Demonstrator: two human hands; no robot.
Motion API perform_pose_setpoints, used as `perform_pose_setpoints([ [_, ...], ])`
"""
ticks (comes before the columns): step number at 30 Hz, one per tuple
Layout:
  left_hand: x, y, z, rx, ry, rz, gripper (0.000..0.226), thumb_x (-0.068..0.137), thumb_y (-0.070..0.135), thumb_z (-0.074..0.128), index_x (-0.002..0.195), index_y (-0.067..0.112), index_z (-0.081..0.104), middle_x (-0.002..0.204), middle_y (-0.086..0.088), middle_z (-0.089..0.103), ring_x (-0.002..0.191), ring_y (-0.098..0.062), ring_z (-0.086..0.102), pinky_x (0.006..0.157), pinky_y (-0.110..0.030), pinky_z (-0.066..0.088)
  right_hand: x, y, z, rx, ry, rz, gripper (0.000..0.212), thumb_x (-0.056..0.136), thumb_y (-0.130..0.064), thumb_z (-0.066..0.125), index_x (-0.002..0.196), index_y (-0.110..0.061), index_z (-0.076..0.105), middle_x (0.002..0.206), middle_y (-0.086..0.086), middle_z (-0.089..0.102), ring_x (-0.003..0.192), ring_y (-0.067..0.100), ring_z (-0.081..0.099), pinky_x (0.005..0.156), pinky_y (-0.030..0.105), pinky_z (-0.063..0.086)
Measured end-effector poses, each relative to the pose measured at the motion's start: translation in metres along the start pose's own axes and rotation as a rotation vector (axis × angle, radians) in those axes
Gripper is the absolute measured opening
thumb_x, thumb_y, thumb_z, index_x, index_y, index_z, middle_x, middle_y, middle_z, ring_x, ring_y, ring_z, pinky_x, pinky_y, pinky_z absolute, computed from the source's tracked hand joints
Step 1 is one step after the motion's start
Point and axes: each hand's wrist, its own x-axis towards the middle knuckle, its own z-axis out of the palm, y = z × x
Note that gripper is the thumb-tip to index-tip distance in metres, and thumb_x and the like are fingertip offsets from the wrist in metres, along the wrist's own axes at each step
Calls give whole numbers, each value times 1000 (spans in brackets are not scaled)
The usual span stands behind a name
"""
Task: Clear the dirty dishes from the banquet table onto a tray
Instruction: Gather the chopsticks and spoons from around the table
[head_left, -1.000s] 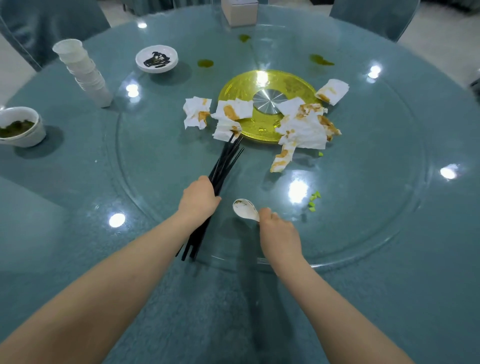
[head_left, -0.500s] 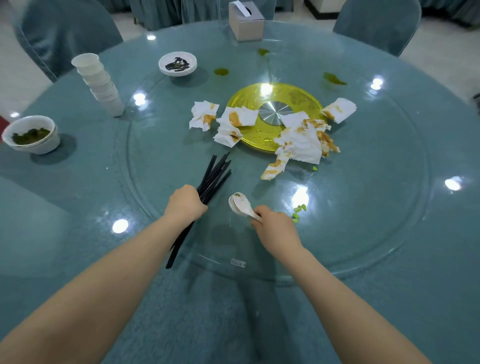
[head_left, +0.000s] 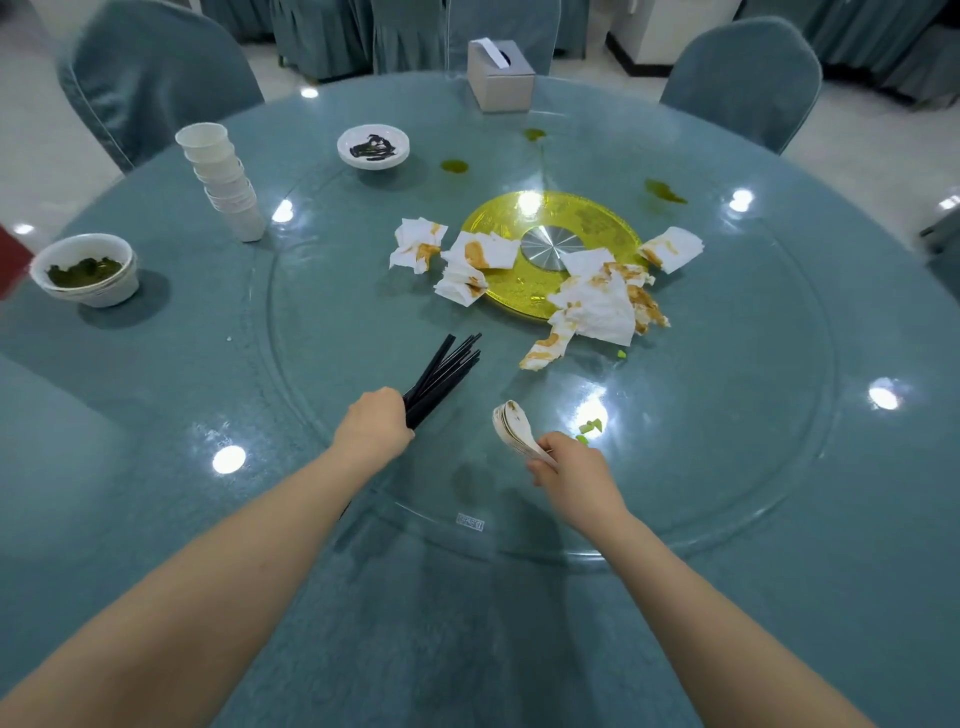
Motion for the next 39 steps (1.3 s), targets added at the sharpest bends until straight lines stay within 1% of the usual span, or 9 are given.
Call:
perform_pose_setpoints([
  [8, -10, -1, -2, -6, 20, -9, 23, 77, 4, 54, 62, 10, 38, 63, -5, 46, 58, -22, 44, 49, -26, 34, -13, 10, 5, 37, 66, 44, 4, 92, -19, 55, 92, -15, 56, 85, 6, 67, 82, 23, 64, 76, 38, 51],
  [16, -22, -11, -2, -95, -69, -6, 30, 72, 10, 61, 59, 11, 34, 56, -3, 38, 50, -21, 36, 46, -23, 27, -17, 11, 2, 105, 79, 100, 2, 90, -18, 56, 91, -19, 57, 78, -11, 63, 75, 13, 68, 70, 32, 53],
  [18, -30, -17, -3, -284, -109, -72, 22, 71, 10, 63, 61, 9, 43, 55, -6, 43, 49, -22, 41, 47, -23, 32, -19, 7, 4, 109, 72, 96, 3, 89, -18, 56, 90, -19, 58, 80, -8, 66, 72, 8, 68, 67, 29, 52],
  [21, -44, -33, -8, -701, -172, -244, 17, 74, 11, 71, 68, 4, 56, 49, -7, 50, 38, -19, 45, 38, -19, 39, -21, -4, 8, 144, 65, 79, 3, 89, -17, 55, 90, -19, 57, 84, -5, 68, 64, -2, 65, 59, 18, 48],
  [26, -73, -71, -17, -1302, -349, -500, 23, 83, 20, 69, 67, 9, 56, 44, -2, 51, 37, -12, 47, 45, -20, 44, -33, -25, 19, 201, 58, 39, 6, 87, -14, 54, 88, -19, 57, 78, -3, 69, 50, -9, 59, 49, 9, 42],
  [31, -112, -110, -20, -1642, -339, -534, 24, 90, 12, 60, 68, 2, 63, 54, -8, 63, 41, -20, 60, 41, -25, 51, -44, -44, 37, 216, 0, 29, 5, 85, -15, 55, 86, -17, 59, 75, -3, 70, 54, 1, 65, 66, 32, 56],
  [34, -137, -131, -24, -1759, -265, -549, 21, 91, 13, 58, 74, 3, 61, 57, -9, 64, 45, -21, 61, 43, -27, 52, -51, -61, 53, 216, -43, 4, 7, 84, -14, 56, 85, -19, 60, 75, -6, 70, 56, 4, 67, 69, 34, 56],
  [37, -162, -155, -29, -1901, -182, -557, 16, 92, 12, 57, 79, 4, 62, 64, -9, 66, 54, -23, 64, 55, -32, 56, -58, -79, 72, 223, -92, -36, 11, 87, -13, 55, 82, -21, 57, 78, -6, 71, 58, 10, 69, 69, 35, 56],
  [39, -182, -175, -35, -2041, -120, -544, 18, 92, 10, 54, 78, 2, 62, 63, -10, 66, 53, -24, 67, 50, -34, 57, -65, -93, 86, 232, -130, -51, 11, 88, -12, 55, 81, -21, 57, 78, -4, 71, 59, 13, 70, 68, 35, 57],
])
